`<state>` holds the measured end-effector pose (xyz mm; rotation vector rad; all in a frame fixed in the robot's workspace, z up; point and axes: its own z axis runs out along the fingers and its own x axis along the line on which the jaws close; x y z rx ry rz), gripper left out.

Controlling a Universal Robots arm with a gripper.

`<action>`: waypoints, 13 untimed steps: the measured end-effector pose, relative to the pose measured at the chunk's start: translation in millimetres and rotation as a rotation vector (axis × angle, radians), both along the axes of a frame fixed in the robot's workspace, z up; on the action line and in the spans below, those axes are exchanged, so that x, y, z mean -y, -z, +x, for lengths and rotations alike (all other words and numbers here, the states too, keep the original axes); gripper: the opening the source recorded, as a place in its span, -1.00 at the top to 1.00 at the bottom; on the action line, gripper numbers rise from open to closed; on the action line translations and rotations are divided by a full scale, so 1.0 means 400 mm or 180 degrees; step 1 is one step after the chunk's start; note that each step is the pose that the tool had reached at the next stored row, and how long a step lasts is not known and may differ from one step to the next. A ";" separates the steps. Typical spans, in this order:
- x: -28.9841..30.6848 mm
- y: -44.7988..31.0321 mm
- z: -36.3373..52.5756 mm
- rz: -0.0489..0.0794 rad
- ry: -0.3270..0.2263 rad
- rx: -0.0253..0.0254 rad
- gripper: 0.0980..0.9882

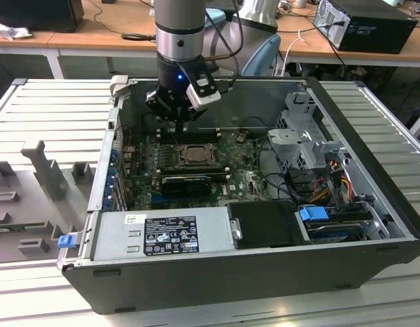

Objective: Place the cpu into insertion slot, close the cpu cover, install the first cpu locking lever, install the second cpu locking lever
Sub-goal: 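Install the first cpu locking lever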

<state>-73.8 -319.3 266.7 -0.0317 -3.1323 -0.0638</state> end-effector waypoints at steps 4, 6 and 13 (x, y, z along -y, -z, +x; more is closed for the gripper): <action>0.000 0.000 -0.007 0.0000 0.0000 0.0000 0.98; 0.000 0.000 -0.011 0.0000 0.0000 0.0000 0.98; 0.000 0.000 -0.033 0.0000 0.0000 0.0003 0.98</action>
